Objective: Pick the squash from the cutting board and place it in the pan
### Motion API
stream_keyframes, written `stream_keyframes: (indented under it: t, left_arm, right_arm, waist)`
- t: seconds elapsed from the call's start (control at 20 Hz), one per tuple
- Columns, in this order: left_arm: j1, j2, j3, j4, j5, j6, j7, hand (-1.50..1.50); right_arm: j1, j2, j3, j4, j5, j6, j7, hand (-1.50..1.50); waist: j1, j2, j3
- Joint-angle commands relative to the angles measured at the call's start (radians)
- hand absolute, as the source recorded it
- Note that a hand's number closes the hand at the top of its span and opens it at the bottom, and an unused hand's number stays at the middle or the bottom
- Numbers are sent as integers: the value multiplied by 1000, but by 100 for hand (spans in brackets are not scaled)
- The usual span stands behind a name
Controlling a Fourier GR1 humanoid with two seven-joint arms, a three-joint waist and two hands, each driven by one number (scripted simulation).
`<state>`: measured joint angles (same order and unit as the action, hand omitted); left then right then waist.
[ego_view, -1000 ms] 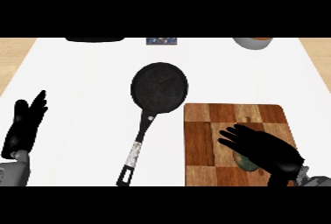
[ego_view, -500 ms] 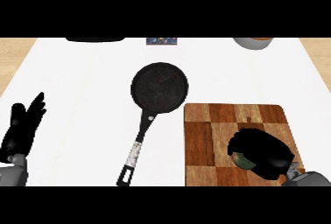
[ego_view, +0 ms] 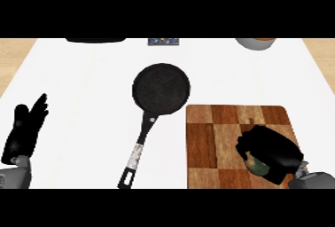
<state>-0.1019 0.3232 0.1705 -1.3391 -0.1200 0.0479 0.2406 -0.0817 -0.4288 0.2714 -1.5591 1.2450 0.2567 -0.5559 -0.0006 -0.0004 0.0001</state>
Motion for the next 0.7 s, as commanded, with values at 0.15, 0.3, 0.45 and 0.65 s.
stream_keyframes:
  t: [0.15, 0.3, 0.45, 0.65]
  left_arm:
    - [-5, 24, 12, -8, 8, -26, 5, 0]
    - [-17, -16, -15, 9, -25, 15, 2, 0]
    - [-2, -1, 9, 8, 4, -14, -4, 0]
    - [-4, -3, -2, -18, -17, 3, 12, 0]
  right_arm:
    - [-67, 80, -225, 174, -64, 40, 210, 150]
    - [-127, 88, -347, 235, -82, 50, 338, 150]
    - [-165, 153, -363, 150, -119, -59, 335, 150]
    - [-228, 197, -433, 116, -249, -172, 224, 150]
  waist:
    - [12, 3, 1]
    - [6, 6, 0]
    - [3, 0, 0]
    - [5, -1, 1]
